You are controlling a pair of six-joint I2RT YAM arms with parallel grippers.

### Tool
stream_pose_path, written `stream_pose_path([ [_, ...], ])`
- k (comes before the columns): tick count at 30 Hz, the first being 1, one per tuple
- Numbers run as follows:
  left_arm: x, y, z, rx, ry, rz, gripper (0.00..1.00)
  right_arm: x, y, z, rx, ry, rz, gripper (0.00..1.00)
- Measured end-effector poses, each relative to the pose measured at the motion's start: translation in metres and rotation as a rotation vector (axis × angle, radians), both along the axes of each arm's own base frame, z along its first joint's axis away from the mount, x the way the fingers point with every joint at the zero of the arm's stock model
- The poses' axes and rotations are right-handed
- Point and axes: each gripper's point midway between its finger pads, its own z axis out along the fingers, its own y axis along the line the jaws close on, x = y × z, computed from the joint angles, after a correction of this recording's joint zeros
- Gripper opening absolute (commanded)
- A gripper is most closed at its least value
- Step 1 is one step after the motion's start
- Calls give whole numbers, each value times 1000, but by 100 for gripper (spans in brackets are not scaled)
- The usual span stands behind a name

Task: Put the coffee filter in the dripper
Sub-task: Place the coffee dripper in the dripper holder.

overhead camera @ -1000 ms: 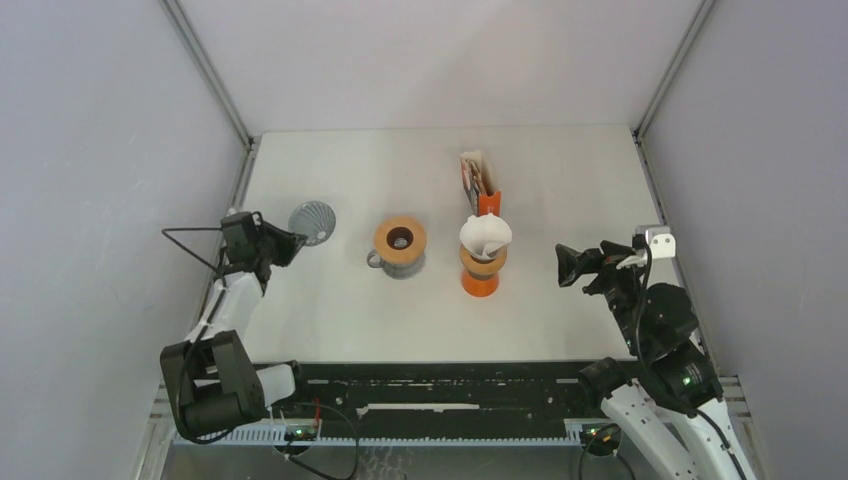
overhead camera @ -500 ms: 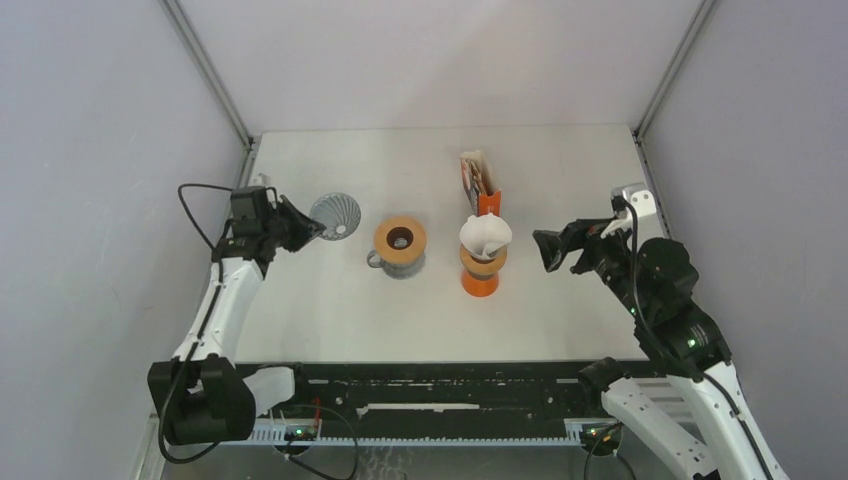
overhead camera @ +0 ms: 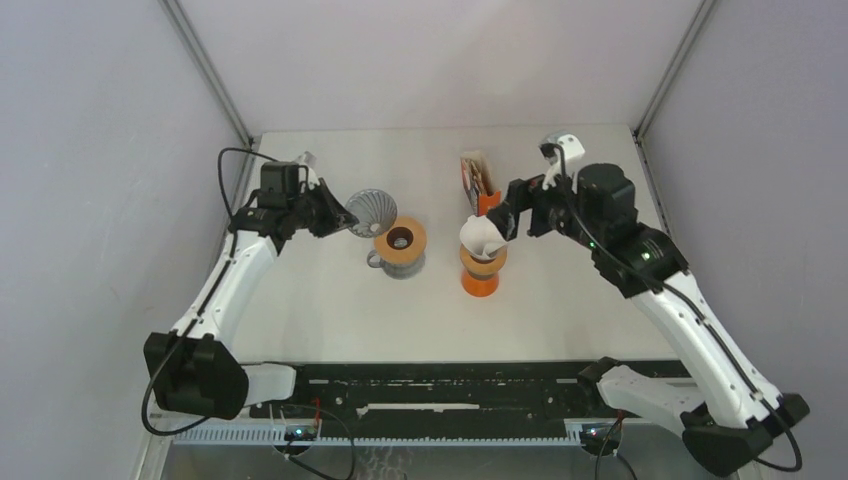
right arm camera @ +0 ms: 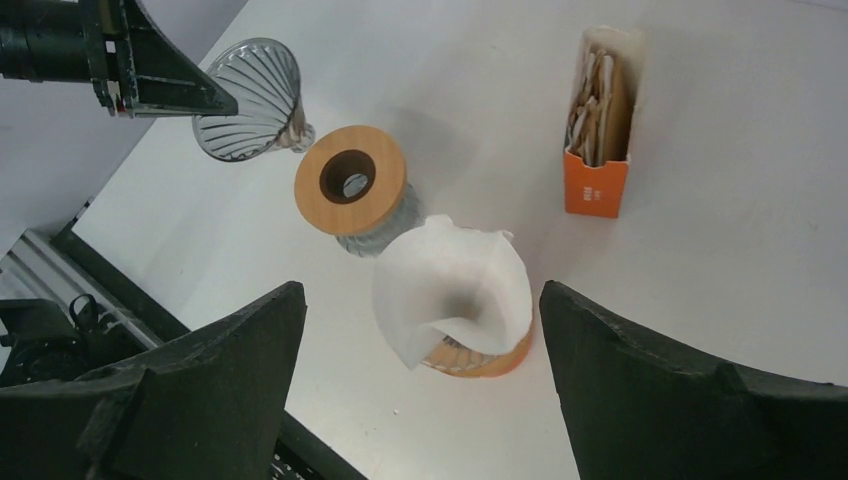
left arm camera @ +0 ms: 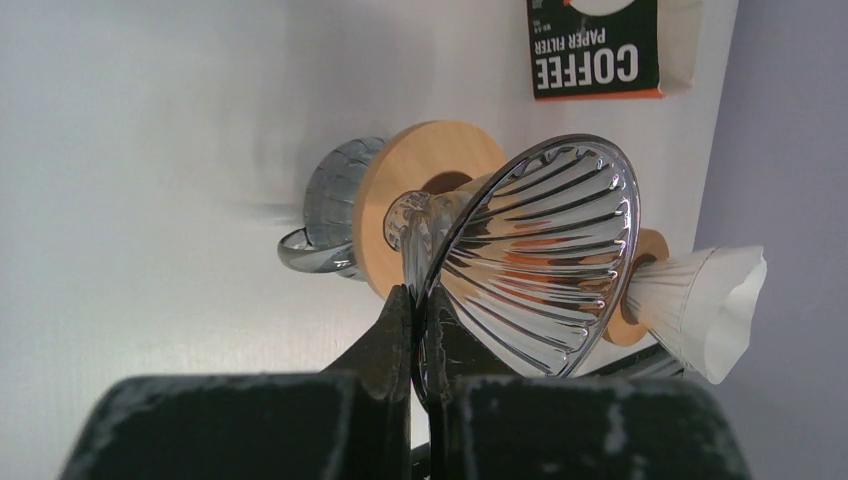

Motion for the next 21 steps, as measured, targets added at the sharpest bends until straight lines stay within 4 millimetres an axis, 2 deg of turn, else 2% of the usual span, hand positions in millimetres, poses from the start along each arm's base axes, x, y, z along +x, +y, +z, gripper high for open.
stream_pose_path([
  [7, 1, -26, -4, 25, 38, -103, 0, 25, 37, -11, -59, 75, 78, 92],
  [16, 6, -47, -6, 45, 63, -173, 0, 61, 85, -25, -97, 146, 164, 87],
  [21, 3, -57, -11, 35, 84, -207, 0, 76, 108, -43, -123, 214, 205, 81],
])
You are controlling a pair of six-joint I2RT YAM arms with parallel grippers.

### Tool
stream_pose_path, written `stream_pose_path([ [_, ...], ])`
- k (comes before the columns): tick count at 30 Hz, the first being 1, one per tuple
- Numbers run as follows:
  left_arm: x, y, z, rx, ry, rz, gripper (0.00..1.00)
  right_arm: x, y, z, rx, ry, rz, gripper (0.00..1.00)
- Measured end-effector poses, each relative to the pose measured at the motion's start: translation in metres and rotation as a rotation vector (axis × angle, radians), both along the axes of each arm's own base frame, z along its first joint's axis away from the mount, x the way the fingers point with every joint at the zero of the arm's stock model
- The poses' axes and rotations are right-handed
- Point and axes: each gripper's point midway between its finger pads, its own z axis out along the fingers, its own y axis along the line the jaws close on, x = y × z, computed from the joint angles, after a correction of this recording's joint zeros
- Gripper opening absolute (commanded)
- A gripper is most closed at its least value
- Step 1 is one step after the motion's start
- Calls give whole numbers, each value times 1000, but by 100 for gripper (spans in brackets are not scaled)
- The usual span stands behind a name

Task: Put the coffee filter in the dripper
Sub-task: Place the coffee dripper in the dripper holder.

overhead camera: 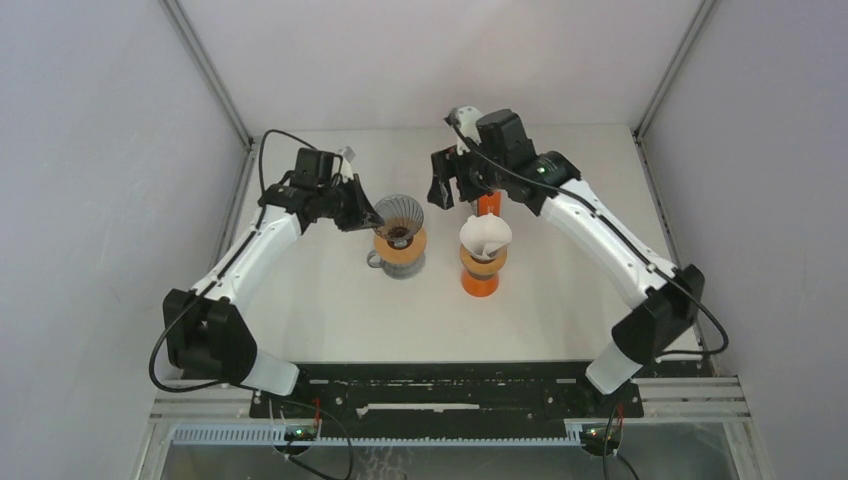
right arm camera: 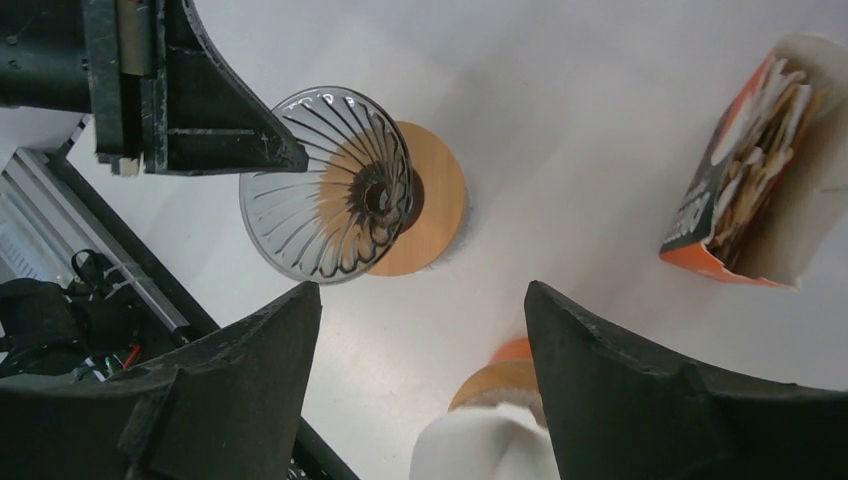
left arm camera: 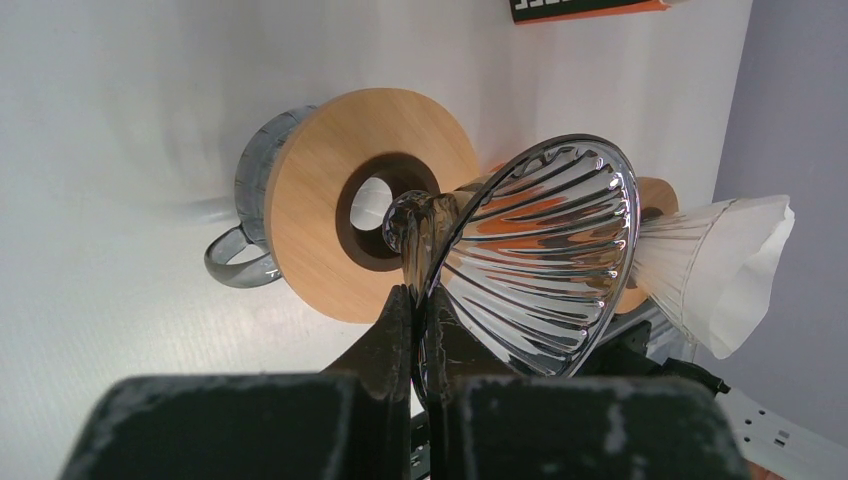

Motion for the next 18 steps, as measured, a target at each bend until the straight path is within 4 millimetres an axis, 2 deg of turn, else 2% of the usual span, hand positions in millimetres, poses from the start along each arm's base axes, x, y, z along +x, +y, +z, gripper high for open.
stream_pose_path([
  [5, -1, -4, -4, -10, 17, -21, 0, 15, 18, -27, -43, 71, 24, 72],
  [9, -1, -4, -4, -9, 16, -22, 0, 22, 28, -47, -68, 126, 42, 68],
  [18, -1, -3, -16, 13, 46, -28, 0, 17, 52, -70, -76, 199, 109, 58],
])
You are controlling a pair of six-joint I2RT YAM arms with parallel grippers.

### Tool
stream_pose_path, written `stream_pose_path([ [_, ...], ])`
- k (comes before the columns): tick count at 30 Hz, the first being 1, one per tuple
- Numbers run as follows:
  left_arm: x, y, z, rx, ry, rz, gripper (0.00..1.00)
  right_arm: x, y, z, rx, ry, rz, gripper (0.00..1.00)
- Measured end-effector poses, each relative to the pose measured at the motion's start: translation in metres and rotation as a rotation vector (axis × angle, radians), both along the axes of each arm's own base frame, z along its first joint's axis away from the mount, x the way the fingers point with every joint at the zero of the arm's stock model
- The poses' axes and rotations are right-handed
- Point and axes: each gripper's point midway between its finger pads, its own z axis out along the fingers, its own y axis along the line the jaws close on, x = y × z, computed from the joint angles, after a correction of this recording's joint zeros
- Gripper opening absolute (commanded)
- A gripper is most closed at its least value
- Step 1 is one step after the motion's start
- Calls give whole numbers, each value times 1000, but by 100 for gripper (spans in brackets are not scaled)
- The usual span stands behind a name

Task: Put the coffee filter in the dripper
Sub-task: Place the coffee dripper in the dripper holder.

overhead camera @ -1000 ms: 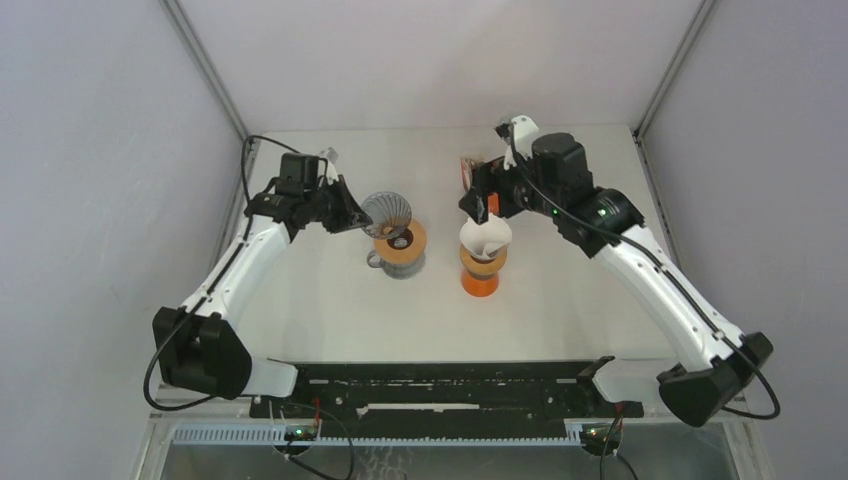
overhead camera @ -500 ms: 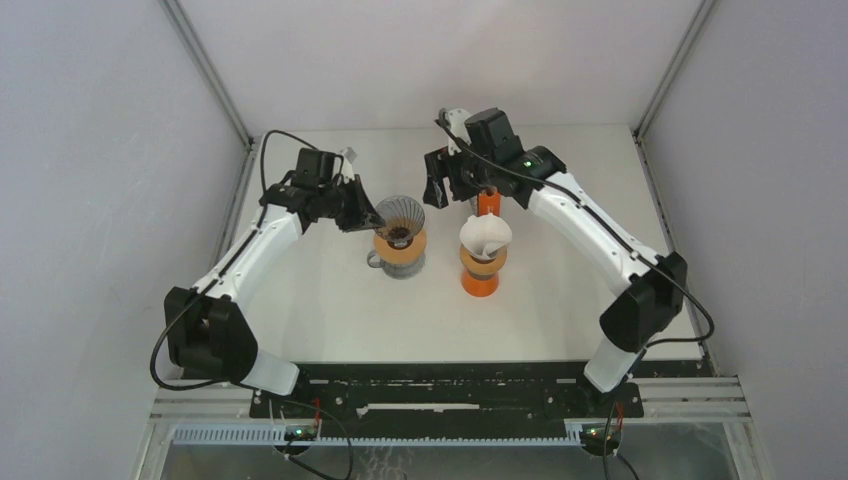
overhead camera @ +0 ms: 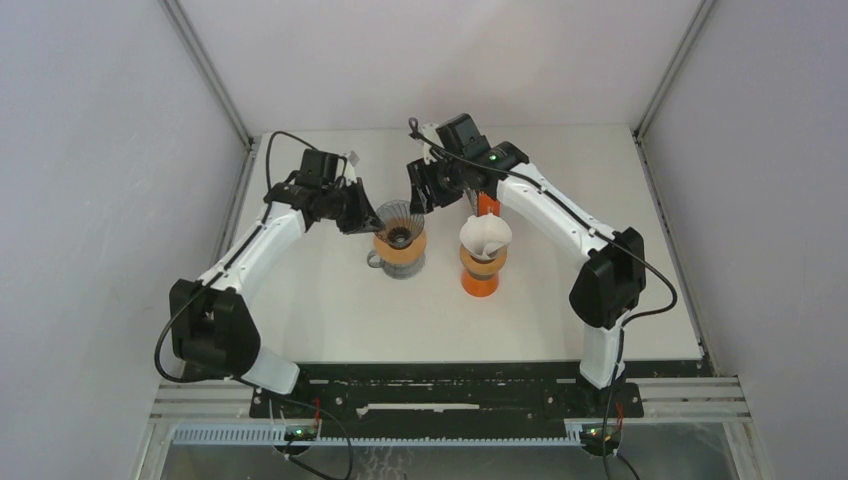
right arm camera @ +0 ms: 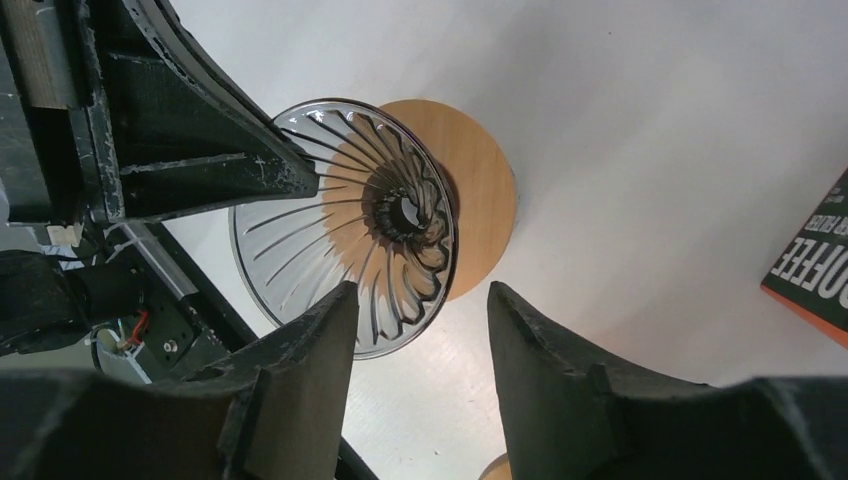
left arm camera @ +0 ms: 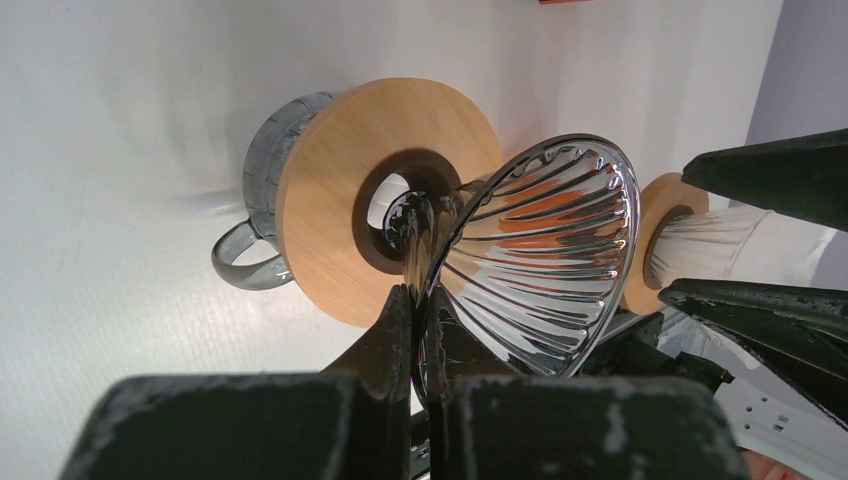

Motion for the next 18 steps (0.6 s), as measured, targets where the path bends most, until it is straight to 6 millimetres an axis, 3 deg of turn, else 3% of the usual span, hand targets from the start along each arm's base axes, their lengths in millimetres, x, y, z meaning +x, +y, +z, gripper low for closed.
stream_pose_path([
  [7, 1, 2, -5, 14, 9, 7, 0, 5, 9, -13, -13, 27, 12, 49],
  [18, 2, 2, -11, 24, 21, 1, 0, 4, 8, -35, -62, 71, 9, 38],
])
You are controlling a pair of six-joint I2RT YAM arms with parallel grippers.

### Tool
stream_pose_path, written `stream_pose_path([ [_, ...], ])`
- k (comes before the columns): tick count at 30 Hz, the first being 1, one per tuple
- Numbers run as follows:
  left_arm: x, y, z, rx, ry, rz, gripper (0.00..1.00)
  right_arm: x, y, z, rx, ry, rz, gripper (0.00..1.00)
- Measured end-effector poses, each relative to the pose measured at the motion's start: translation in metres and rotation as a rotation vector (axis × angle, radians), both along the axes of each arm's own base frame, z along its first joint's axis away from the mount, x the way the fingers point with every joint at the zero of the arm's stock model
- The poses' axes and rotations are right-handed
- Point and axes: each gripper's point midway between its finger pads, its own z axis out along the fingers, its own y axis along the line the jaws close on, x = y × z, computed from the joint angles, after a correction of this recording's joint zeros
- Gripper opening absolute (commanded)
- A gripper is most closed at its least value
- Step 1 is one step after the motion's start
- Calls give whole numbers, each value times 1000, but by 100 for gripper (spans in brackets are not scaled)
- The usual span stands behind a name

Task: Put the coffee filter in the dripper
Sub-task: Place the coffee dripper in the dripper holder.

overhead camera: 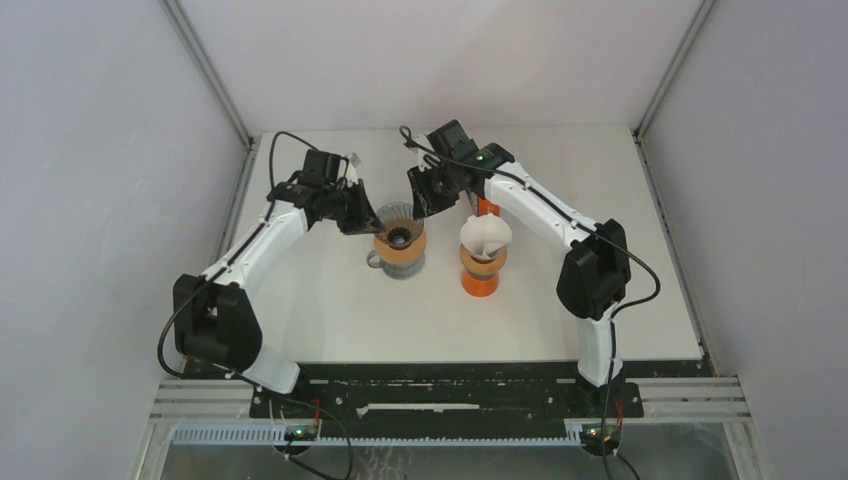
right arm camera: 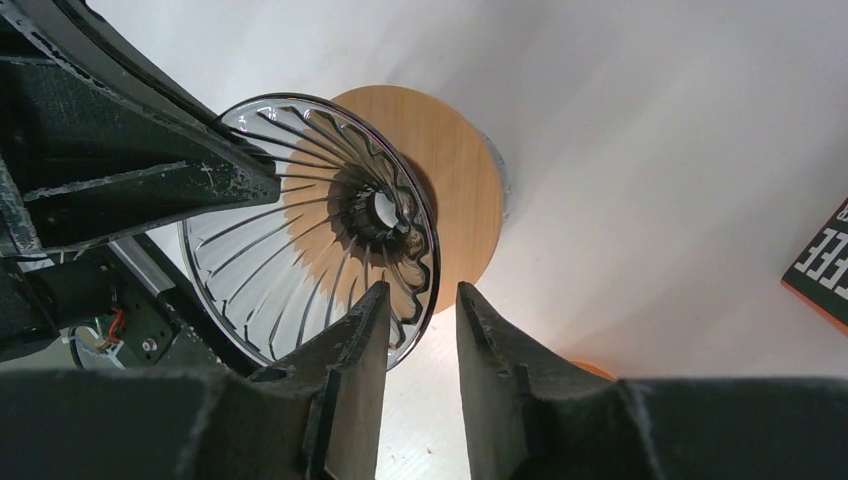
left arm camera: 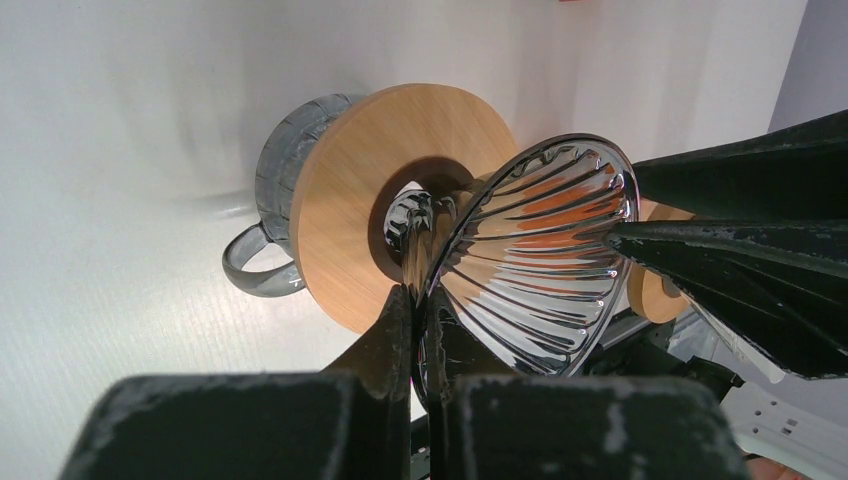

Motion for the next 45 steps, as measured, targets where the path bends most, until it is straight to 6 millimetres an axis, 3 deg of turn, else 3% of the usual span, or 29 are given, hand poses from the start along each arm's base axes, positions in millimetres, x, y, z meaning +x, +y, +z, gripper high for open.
stream_pose_path([
  [12, 3, -1, -2, -5, -15, 0, 1, -5, 4, -17, -32, 35, 15, 34],
  [24, 4, 0, -7, 1, -19, 9, 19, 0, 2, -11, -51, 11, -1, 21],
  [30, 6, 4, -2, 15, -41, 23, 21, 1, 3, -8, -59, 2, -4, 19],
  [45, 5, 4, 5, 9, -58, 19, 0, 13, 4, -13, -88, 11, -23, 16],
])
